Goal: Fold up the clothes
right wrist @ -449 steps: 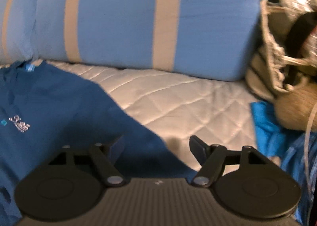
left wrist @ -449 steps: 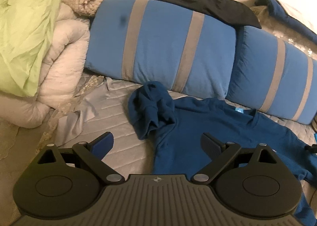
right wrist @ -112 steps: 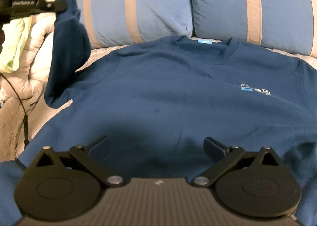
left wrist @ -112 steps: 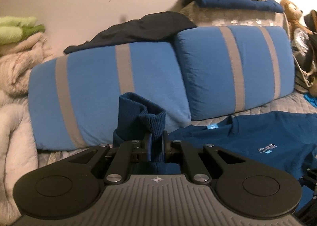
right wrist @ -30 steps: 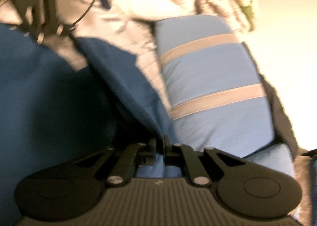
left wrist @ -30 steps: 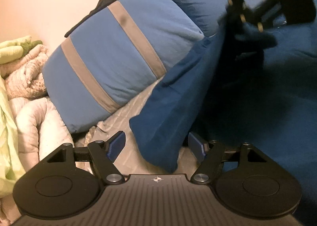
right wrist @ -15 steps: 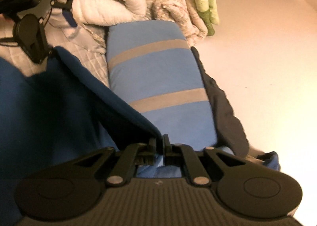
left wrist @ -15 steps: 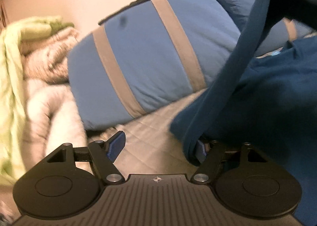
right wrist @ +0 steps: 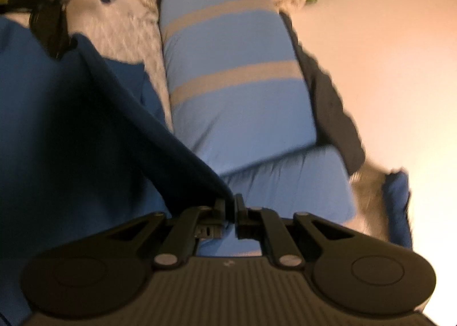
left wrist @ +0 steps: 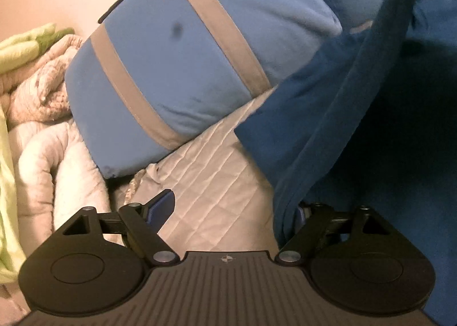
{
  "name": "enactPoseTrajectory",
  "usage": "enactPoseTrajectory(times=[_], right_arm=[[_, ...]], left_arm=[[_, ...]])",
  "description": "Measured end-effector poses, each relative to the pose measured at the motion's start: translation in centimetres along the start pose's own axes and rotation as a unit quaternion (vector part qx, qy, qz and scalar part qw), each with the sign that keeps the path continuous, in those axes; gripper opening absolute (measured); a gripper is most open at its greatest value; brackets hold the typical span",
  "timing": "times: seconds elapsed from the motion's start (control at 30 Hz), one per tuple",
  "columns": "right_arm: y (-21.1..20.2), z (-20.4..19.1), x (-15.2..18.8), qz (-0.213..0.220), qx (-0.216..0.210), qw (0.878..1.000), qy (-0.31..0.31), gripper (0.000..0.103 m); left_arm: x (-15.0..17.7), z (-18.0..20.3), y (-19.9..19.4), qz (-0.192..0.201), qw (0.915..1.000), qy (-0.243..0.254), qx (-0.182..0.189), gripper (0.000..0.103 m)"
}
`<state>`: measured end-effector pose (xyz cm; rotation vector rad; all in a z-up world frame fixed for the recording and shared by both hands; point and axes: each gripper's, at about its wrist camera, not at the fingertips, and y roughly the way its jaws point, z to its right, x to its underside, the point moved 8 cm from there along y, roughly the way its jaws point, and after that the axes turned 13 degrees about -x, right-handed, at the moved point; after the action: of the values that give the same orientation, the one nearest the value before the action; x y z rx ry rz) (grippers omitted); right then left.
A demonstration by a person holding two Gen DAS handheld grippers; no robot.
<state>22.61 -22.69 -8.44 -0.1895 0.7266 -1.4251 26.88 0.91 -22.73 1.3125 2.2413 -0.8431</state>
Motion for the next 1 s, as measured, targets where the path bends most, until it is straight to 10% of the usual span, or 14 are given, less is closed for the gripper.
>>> enactPoseTrajectory(times=[0.2,0.4,0.57,0.7,1.0], right_arm=[[-1.4,-1.9,3.9,-0.046,0.011,0.999,-0.014,0.005],[-2.1,-13.1,5.9,-0.06,-0.097,0.992,-0.05,0.007],[-2.9,-16.0,6.8,-0.047,-0.167,0.985,-0.004,0.038],[-4.4,-15.0,8.4,-0.04,-0.193,0.98,0.036,0.085],[-5.4,-14.7,12.4,-0.061,-0.173,0.983,0.019,0.082]], left_arm=[[-0.4,0.2,-0.6,0.029,0.9994,0.019,-0.008,0.081],[1.8,1.2,0.5,0.0,0.9986,0.052,-0.003,0.081],[2.2,1.3,0.2,0.013,0.9972,0.074,-0.004,0.081],[2.1,1.1,0.1,0.015,0.9974,0.07,0.0,0.081],[2.5,1.0,0.4,0.016,0.9981,0.059,0.01,0.082]])
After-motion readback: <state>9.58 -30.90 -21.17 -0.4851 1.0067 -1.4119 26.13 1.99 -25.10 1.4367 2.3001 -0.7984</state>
